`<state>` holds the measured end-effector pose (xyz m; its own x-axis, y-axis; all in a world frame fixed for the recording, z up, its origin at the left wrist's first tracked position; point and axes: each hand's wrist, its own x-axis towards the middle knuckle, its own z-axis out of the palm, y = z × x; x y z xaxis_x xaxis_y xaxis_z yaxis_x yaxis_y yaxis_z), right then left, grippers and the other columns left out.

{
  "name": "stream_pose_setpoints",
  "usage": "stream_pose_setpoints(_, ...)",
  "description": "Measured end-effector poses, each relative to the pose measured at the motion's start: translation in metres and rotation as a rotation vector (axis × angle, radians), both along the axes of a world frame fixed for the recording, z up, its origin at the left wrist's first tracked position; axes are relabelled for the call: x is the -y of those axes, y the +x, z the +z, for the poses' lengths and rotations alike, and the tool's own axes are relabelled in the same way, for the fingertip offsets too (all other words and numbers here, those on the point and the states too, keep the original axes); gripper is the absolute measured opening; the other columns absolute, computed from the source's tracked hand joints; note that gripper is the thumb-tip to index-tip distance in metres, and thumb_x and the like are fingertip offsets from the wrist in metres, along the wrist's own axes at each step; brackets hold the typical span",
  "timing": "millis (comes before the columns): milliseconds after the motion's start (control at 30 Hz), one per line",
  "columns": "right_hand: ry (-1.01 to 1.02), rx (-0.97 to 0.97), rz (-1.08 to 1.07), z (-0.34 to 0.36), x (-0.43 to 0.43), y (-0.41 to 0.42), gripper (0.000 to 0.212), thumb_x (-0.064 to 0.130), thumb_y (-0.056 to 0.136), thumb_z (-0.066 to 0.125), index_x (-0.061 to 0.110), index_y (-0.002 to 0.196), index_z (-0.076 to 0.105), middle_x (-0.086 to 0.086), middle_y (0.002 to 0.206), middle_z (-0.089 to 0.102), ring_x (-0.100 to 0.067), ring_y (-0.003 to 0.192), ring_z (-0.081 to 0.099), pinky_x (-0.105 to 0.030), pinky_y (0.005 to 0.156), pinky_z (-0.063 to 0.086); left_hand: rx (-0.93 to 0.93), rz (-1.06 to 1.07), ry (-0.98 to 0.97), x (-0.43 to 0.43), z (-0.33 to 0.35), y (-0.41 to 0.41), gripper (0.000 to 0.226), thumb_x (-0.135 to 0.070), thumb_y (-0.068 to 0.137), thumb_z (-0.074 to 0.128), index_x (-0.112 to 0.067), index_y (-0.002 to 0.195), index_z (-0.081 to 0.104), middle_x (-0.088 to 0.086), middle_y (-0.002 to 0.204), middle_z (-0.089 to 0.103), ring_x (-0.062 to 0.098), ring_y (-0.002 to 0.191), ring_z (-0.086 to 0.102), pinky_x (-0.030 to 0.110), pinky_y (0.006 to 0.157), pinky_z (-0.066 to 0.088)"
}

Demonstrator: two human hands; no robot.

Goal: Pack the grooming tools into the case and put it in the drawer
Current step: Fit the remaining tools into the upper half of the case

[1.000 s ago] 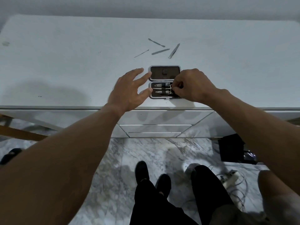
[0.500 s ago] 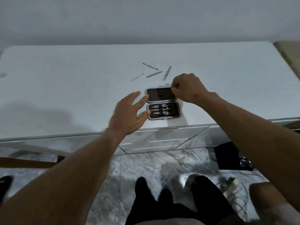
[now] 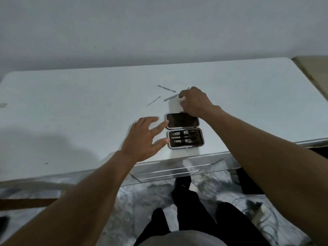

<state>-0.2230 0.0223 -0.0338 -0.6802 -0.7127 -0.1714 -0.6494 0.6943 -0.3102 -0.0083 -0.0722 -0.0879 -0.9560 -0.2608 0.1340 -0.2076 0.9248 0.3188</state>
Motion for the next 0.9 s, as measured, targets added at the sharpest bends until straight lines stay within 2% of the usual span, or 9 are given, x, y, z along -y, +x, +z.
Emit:
stream_pose_setpoints(133, 0.014, -0.075, 0.013, 0.003, 0.003, -0.007, 0.024, 0.020, 0.091, 0.055, 0.004, 0.105, 0.067, -0.018, 0.109, 0.064, -0.035, 0.102, 0.060, -0.035, 0.086, 0.046, -0.025, -0.018, 0.006, 0.001, -0.007, -0.001, 0.062, -0.064, 0.090, 0.038, -0.031, 0.141, 0.049, 0.006, 0.140, 0.050, 0.026, 0.129, 0.044, 0.045, 0.104, 0.037)
stream_pose_setpoints(267, 0.049, -0.112, -0.014, 0.005, -0.001, -0.012, 0.017, 0.010, 0.089, 0.054, 0.002, 0.096, 0.067, -0.016, 0.094, 0.071, -0.034, 0.091, 0.065, -0.035, 0.078, 0.051, -0.018, -0.043, 0.001, 0.004, -0.008, -0.002, 0.067, -0.068, 0.088, 0.040, -0.031, 0.145, 0.043, 0.005, 0.147, 0.043, 0.024, 0.136, 0.037, 0.043, 0.113, 0.029)
stream_pose_setpoints(400, 0.027, -0.055, -0.081, 0.012, -0.007, -0.015, 0.026, -0.003, 0.080, 0.051, 0.005, 0.103, 0.061, -0.017, 0.102, 0.066, -0.037, 0.095, 0.062, -0.040, 0.081, 0.053, -0.006, -0.033, -0.007, 0.003, -0.007, -0.003, 0.071, -0.072, 0.086, 0.040, -0.034, 0.146, 0.039, 0.002, 0.151, 0.039, 0.020, 0.142, 0.031, 0.041, 0.116, 0.024)
stream_pose_setpoints(533, -0.009, -0.023, -0.179, 0.016, -0.017, -0.012, 0.032, -0.002, 0.079, 0.053, 0.003, 0.109, 0.060, -0.018, 0.108, 0.065, -0.038, 0.097, 0.061, -0.039, 0.082, 0.052, -0.021, -0.014, 0.008, 0.003, -0.007, -0.003, 0.071, -0.072, 0.085, 0.041, -0.035, 0.145, 0.040, 0.001, 0.150, 0.040, 0.020, 0.140, 0.032, 0.042, 0.115, 0.027)
stream_pose_setpoints(633, -0.052, -0.017, -0.219, 0.020, -0.027, -0.005, 0.027, -0.002, 0.078, 0.054, 0.002, 0.099, 0.070, -0.020, 0.100, 0.071, -0.038, 0.092, 0.064, -0.040, 0.082, 0.055, -0.019, -0.006, 0.019, 0.002, -0.006, -0.003, 0.071, -0.073, 0.084, 0.041, -0.036, 0.145, 0.039, 0.001, 0.150, 0.040, 0.020, 0.140, 0.032, 0.042, 0.115, 0.025)
stream_pose_setpoints(767, -0.113, 0.046, -0.234, 0.022, -0.048, 0.006, 0.021, -0.001, 0.078, 0.056, 0.005, 0.089, 0.073, -0.014, 0.093, 0.073, -0.033, 0.090, 0.066, -0.041, 0.081, 0.057, -0.015, -0.002, 0.037, 0.001, -0.006, -0.002, 0.072, -0.072, 0.083, 0.041, -0.036, 0.145, 0.039, 0.002, 0.151, 0.039, 0.021, 0.141, 0.032, 0.043, 0.116, 0.024)
stream_pose_setpoints(833, -0.146, 0.109, -0.242, 0.022, -0.058, 0.011, 0.014, 0.002, 0.078, 0.062, 0.008, 0.083, 0.073, -0.009, 0.084, 0.072, -0.027, 0.086, 0.066, -0.034, 0.074, 0.056, -0.008, -0.002, 0.036, 0.000, -0.006, -0.001, 0.071, -0.072, 0.083, 0.041, -0.035, 0.145, 0.039, 0.002, 0.151, 0.039, 0.021, 0.142, 0.031, 0.043, 0.116, 0.024)
stream_pose_setpoints(900, -0.187, 0.179, -0.258, 0.023, -0.068, 0.014, 0.006, 0.004, 0.076, 0.069, 0.007, 0.080, 0.072, -0.002, 0.072, 0.066, -0.022, 0.079, 0.063, -0.025, 0.057, 0.047, 0.003, -0.003, 0.032, 0.000, -0.006, -0.001, 0.071, -0.072, 0.084, 0.041, -0.035, 0.144, 0.039, 0.002, 0.152, 0.038, 0.021, 0.142, 0.031, 0.044, 0.116, 0.025)
